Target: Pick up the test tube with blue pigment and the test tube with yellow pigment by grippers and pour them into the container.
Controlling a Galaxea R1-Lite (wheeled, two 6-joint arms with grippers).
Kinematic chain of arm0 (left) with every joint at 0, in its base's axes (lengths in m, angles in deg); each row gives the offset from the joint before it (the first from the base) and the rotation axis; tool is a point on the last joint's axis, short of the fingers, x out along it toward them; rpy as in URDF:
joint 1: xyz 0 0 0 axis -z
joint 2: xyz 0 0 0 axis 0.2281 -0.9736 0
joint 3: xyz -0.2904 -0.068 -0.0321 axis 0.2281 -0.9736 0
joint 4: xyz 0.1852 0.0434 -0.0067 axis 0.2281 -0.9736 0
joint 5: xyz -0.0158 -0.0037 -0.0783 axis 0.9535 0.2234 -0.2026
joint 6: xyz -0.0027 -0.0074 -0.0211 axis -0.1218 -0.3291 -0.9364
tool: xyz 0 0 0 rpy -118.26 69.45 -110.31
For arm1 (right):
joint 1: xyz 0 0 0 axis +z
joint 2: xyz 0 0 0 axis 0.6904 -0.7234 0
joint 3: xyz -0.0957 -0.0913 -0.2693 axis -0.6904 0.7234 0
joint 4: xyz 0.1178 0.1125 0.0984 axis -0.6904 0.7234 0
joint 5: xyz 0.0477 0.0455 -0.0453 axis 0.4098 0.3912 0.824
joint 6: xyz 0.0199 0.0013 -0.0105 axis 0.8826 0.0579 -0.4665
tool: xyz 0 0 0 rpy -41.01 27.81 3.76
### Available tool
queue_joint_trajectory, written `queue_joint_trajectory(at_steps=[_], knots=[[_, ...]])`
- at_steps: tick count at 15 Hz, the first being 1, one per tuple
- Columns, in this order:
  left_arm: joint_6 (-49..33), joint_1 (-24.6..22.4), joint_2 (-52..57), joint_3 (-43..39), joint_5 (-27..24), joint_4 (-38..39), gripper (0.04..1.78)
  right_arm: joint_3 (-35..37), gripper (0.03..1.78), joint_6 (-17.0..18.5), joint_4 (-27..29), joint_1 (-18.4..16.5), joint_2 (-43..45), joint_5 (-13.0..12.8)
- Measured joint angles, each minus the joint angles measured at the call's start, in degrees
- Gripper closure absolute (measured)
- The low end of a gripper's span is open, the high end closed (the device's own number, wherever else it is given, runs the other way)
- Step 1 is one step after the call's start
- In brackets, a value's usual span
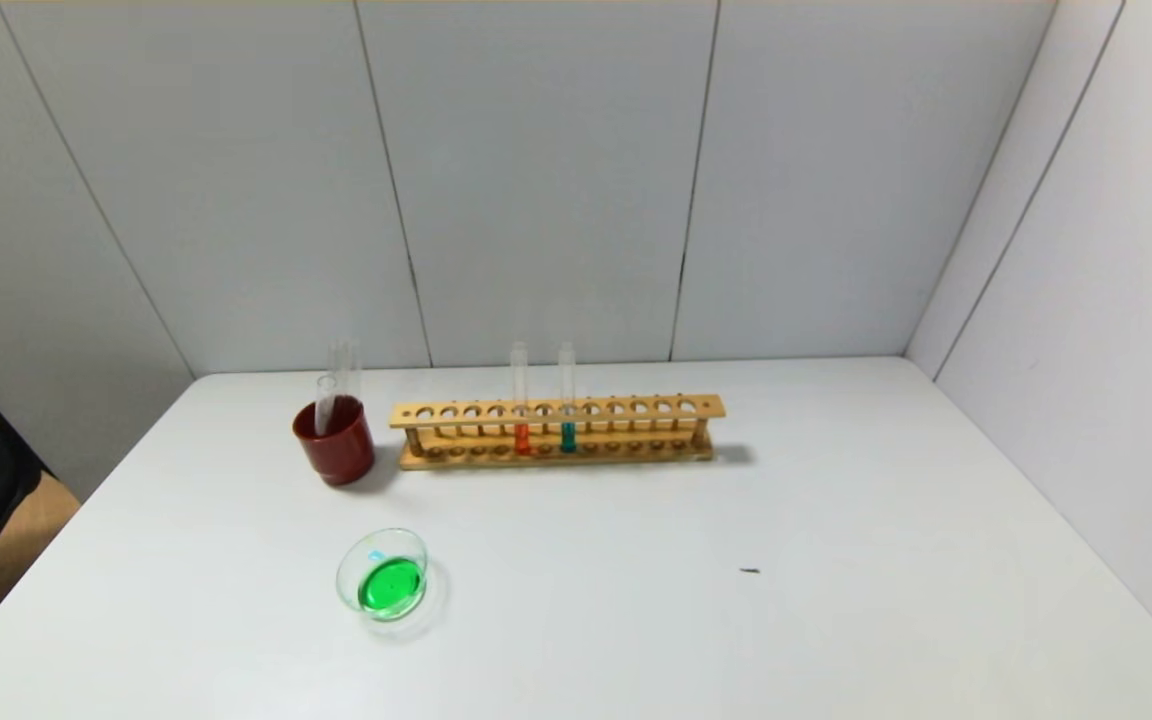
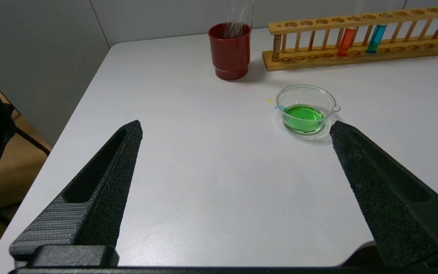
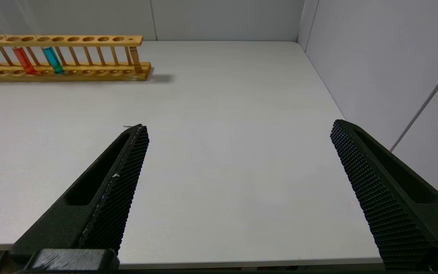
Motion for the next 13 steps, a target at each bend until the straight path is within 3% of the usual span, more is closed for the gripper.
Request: queue_joint_trajectory(at_steps=[13], knots=[[-1.6,0.0,0.0,0.1,0.0,-0.1,0.08,0.0,0.06,0.3,0.0,0.0,0.0,-0.1]])
